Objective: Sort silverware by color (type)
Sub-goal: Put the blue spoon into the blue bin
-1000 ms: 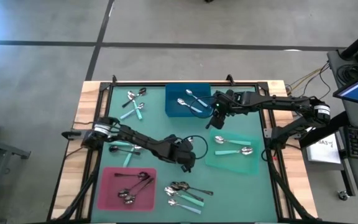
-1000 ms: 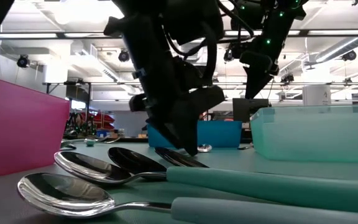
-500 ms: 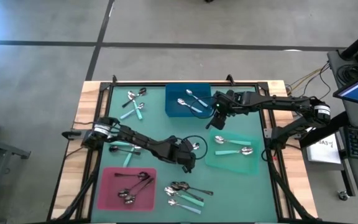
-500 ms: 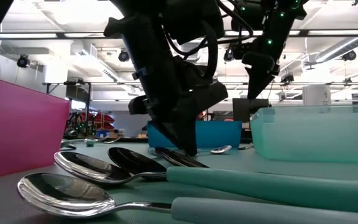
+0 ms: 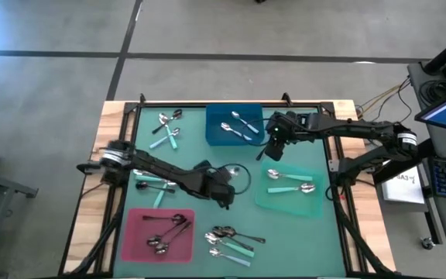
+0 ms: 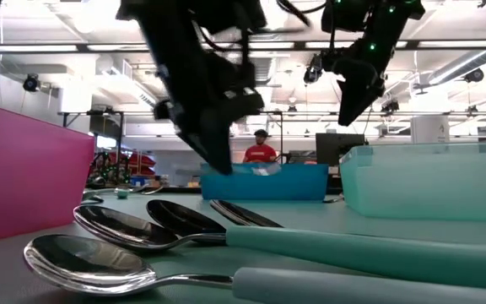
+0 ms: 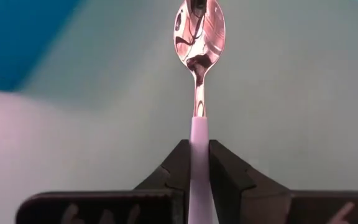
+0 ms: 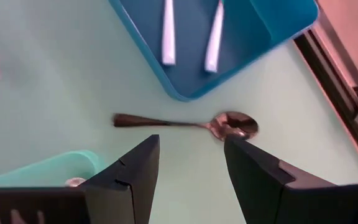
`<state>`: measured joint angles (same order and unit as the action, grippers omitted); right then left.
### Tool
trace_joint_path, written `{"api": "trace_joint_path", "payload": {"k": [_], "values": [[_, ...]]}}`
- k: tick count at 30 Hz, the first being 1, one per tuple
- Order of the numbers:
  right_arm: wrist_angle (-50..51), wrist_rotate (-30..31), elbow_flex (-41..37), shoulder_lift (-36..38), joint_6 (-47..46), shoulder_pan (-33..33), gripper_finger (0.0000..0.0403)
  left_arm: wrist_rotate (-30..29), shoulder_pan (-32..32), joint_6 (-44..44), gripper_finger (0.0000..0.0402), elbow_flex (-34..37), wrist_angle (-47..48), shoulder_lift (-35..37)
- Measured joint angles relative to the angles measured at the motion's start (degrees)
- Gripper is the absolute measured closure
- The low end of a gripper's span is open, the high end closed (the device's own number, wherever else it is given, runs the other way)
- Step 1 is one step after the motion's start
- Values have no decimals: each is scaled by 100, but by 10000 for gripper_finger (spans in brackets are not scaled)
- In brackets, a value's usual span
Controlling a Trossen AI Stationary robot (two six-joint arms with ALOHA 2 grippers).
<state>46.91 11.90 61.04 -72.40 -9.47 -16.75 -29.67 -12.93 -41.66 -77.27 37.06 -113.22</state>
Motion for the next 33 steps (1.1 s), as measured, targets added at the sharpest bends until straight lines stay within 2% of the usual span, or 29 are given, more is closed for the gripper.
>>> {"api": "trace_joint_path", "payload": {"k": [3, 5, 11, 14, 17, 23, 29, 33], "values": [[-513, -297, -200, 124, -26, 0, 229, -291, 0, -346, 381, 564, -267, 544], [-1115, -727, -425, 199, -143, 0, 229, -415, 4, -543, 381, 1010, -684, 952], [-3645, -2311, -1203, 234, -876, 4, 229, -692, -15, -281, 381, 2182, -3445, 1814], [-4918, -2727, -1559, 189, -1453, 39, 229, -739, -13, 217, 381, 2489, -4805, 1968], [-5474, -2756, -1698, 182, -1793, 103, 229, -927, 18, 495, 381, 2568, -5327, 1983], [-5532, -2754, -1688, 184, -1799, 302, 229, -2028, 92, 643, 381, 2565, -5630, 1978], [-5781, -2683, -1686, 184, -1770, 417, 229, -2027, 138, 694, 381, 2565, -6015, 1973], [-6216, -2586, -1682, 184, -1753, 415, 229, -1708, 142, 702, 381, 2564, -6253, 1971]]}}
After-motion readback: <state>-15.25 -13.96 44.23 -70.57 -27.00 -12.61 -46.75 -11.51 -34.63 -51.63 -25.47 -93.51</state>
